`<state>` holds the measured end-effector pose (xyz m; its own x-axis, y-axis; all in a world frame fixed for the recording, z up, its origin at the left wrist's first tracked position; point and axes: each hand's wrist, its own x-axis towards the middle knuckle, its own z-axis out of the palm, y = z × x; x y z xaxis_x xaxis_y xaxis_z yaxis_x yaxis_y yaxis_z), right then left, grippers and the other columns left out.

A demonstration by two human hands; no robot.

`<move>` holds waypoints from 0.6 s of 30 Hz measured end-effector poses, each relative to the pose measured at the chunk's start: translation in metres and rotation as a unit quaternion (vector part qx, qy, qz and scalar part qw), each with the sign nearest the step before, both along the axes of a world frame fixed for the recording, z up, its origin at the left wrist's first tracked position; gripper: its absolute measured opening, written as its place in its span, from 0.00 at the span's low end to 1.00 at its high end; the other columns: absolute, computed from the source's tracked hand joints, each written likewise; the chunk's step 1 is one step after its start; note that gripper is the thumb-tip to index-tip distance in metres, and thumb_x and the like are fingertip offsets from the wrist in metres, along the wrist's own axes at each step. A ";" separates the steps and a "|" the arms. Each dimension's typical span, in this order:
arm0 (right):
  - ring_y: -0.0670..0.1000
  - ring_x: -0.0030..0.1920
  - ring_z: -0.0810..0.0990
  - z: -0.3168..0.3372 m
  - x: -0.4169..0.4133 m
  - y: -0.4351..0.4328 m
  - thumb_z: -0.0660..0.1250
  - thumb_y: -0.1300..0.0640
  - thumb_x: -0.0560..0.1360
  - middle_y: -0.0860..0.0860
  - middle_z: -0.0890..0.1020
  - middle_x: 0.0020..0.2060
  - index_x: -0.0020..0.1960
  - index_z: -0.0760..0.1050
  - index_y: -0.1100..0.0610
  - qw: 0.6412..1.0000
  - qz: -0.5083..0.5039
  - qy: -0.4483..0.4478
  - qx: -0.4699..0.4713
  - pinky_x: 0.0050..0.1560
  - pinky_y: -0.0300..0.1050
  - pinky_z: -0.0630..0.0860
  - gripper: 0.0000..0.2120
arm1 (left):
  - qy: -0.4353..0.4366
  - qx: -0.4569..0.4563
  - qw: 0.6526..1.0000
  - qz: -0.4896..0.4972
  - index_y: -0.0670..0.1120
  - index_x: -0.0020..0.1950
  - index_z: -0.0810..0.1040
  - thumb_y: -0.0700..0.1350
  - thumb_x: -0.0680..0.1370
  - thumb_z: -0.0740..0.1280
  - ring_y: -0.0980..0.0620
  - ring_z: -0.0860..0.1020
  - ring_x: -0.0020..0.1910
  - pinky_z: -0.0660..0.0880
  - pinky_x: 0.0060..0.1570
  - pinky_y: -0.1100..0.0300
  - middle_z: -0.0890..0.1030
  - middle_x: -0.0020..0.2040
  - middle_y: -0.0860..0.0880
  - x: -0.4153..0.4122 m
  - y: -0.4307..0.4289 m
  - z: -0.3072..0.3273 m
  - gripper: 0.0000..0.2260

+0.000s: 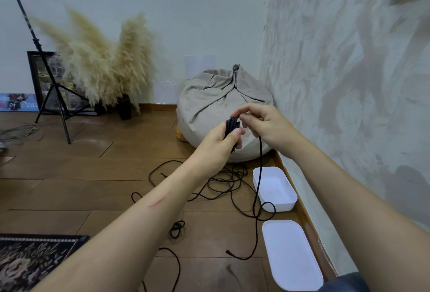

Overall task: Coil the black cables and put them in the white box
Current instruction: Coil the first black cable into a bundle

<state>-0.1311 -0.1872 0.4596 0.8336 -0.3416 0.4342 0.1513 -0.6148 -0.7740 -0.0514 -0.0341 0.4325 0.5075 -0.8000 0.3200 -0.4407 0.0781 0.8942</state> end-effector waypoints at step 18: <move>0.41 0.35 0.80 0.000 0.001 0.012 0.58 0.65 0.84 0.50 0.79 0.38 0.53 0.77 0.58 0.999 0.008 -0.020 0.031 0.36 0.41 0.75 0.09 | 0.042 -0.065 0.997 0.019 0.34 0.55 0.77 0.44 0.86 0.59 0.62 0.78 0.46 0.73 0.59 0.54 0.78 0.41 0.51 -0.005 -0.001 0.002 0.14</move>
